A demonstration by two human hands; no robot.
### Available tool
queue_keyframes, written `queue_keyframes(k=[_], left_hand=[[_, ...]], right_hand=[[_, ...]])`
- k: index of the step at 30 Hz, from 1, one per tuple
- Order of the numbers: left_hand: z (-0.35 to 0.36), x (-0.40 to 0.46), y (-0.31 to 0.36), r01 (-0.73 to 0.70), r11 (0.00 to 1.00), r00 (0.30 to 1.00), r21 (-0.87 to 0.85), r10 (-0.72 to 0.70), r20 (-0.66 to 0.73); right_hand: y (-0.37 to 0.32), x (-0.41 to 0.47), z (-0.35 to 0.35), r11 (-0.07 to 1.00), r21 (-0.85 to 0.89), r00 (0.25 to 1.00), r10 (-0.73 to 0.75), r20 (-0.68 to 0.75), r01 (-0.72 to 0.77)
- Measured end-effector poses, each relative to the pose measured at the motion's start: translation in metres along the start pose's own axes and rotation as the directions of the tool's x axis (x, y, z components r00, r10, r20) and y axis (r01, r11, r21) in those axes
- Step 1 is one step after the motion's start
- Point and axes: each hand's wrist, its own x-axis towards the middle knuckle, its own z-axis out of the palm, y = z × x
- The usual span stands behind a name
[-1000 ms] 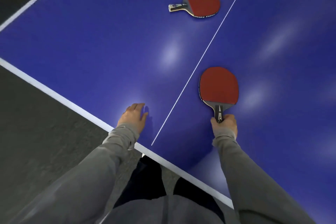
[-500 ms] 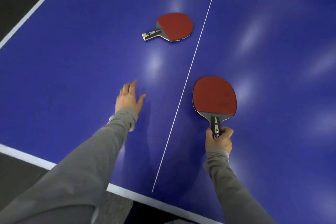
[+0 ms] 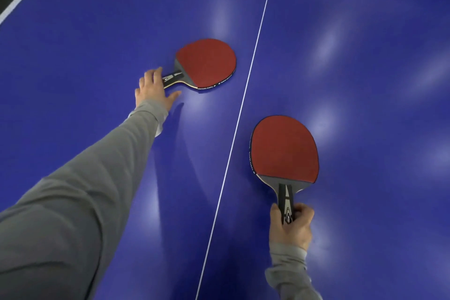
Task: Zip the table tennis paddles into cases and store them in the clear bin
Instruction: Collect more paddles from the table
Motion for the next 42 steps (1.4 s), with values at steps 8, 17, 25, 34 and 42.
queue_keyframes(k=[8, 17, 25, 34, 42], left_hand=[[0.011, 0.042, 0.001, -0.020, 1.000, 1.000, 0.000, 0.020, 0.008], [0.018, 0.007, 0.019, 0.149, 0.906, 0.988, -0.395, -0.121, 0.096], [0.025, -0.125, 0.025, 0.330, 0.723, 0.935, -0.607, -0.337, 0.108], [0.031, -0.320, 0.007, 0.542, 0.507, 0.785, -0.671, -0.591, 0.188], [0.046, -0.388, 0.006, 0.604, 0.376, 0.717, -0.703, -0.642, 0.273]], right_hand=[[-0.002, 0.028, 0.013, 1.000, -0.007, 0.999, -0.013, -0.031, 0.013], [-0.005, 0.034, 0.016, 1.000, 0.017, 0.998, 0.001, -0.058, 0.000], [-0.009, 0.004, -0.004, 0.999, 0.040, 0.997, 0.005, -0.072, -0.002], [-0.001, -0.054, -0.027, 1.000, 0.025, 1.000, -0.009, -0.026, 0.009], [0.029, -0.113, -0.037, 1.000, 0.021, 0.996, -0.002, 0.086, 0.000]])
